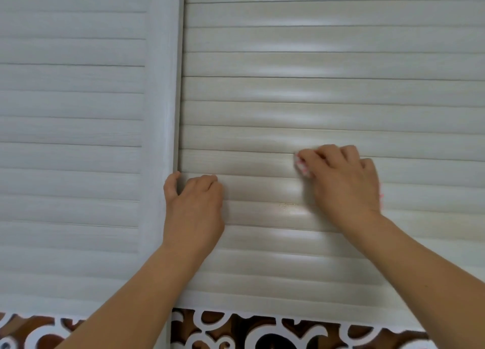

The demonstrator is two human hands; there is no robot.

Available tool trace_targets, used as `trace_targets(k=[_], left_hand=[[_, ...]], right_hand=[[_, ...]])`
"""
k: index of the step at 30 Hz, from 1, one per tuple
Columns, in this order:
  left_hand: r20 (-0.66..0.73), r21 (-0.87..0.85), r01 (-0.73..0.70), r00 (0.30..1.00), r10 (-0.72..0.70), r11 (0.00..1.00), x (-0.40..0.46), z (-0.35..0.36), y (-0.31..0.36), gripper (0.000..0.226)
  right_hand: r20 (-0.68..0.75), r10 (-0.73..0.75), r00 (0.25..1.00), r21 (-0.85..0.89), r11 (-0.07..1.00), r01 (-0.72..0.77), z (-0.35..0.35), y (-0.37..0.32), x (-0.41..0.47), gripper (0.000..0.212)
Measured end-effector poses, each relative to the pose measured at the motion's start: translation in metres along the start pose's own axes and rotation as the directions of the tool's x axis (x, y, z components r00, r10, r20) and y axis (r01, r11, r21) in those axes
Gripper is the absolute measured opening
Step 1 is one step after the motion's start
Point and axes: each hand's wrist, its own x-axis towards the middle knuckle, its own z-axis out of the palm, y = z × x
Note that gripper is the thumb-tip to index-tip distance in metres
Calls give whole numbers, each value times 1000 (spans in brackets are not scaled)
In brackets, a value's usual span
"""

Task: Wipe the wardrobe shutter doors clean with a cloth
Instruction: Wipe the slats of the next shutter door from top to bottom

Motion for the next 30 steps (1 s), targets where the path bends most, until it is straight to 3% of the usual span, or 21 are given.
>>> trace_targets(k=[6,8,10,16,20,26,30], left_hand=[[-41,-15,11,999,-11,1000,-1,3,1,25],[-56,-13,10,998,-11,1000,-1,3,1,25],[-63,-20,4,998,-5,1000,-2,3,1,29],[-42,-50,-34,999,32,998,-3,3,-4,25],[1,-53,-75,997,75,996,-4,-1,-7,26],[40,-52,-73,996,75,996,-5,-4,-10,36],[-5,-68,-62,998,62,996,-4,-5,-8,37]], right_hand=[[-15,148,989,-13,989,-148,1,17,-10,22],[-77,103,992,-11,994,-105,6,5,-5,15],[-95,59,994,-4,998,-60,10,-10,1,27],[-53,-44,998,6,999,44,19,-59,19,31],[23,-82,996,28,996,81,21,-87,30,32],[254,-195,947,116,978,171,16,-121,49,42],[255,-288,923,133,956,261,11,-123,55,48]])
